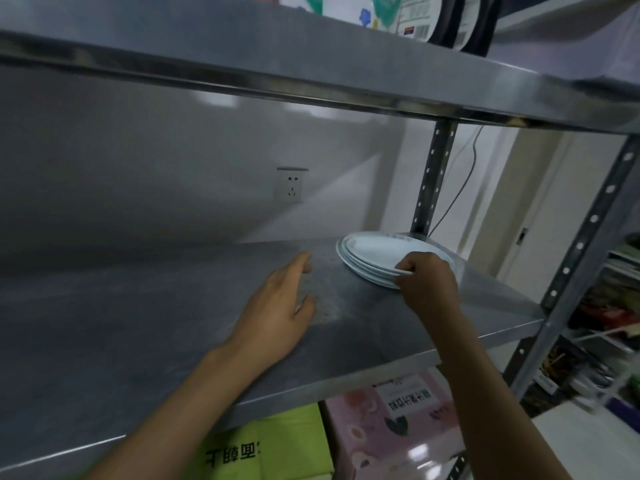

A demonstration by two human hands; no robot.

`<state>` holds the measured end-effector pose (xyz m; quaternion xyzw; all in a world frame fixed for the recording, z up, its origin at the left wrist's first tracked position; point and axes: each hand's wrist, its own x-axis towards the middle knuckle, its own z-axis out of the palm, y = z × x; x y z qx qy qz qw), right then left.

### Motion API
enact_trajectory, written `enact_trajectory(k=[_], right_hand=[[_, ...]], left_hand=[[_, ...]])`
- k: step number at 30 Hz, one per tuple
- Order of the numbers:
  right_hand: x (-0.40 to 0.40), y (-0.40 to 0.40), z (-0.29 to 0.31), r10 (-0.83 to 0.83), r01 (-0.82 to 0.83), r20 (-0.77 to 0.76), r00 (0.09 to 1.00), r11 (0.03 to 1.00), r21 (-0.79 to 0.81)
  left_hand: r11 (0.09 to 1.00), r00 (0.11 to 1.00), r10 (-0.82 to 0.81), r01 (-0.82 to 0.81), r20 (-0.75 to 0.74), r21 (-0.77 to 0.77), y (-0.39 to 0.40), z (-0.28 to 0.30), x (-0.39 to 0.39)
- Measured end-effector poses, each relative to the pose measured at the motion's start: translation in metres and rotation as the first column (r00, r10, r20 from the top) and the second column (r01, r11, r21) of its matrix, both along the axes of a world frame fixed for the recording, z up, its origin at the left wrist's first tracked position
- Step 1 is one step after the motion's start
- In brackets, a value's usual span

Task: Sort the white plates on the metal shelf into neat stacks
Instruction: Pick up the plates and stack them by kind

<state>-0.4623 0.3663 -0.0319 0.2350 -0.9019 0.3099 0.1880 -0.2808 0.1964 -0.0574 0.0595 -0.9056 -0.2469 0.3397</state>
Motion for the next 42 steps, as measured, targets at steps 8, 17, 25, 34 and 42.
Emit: enact_trajectory(k=[8,17,25,34,42], right_hand=[[0.033,0.001,0.032,0.085,-0.073,0.044,0.995,0.969,-0.236],[0.125,-0.082,0.040,0.331,-0.343,-0.103,0.938,0.845,-0.411],[0.239,-0.199,0.032,0.737,-0.657,-0.092,0.670,0.530,-0.537],[0.353,-0.279,0.028,0.908,-0.776,-0.085,0.410,0.298,-0.555],[0.390,-0.308,0.030,0.921,-0.833,-0.193,0.339,0.198,-0.516]], left_hand=[[1.000,1.000,0.021,-0.021,0.018,0.007,-0.026,0.012,0.034],[0.991,0.982,0.130,-0.134,-0.138,-0.025,-0.074,0.030,0.108],[0.914,0.910,0.346,-0.382,-0.230,-0.137,-0.127,0.040,0.225],[0.686,0.704,0.578,-0.693,-0.412,-0.222,-0.164,0.050,0.341],[0.605,0.600,0.686,-0.785,-0.411,-0.137,-0.177,0.042,0.393]])
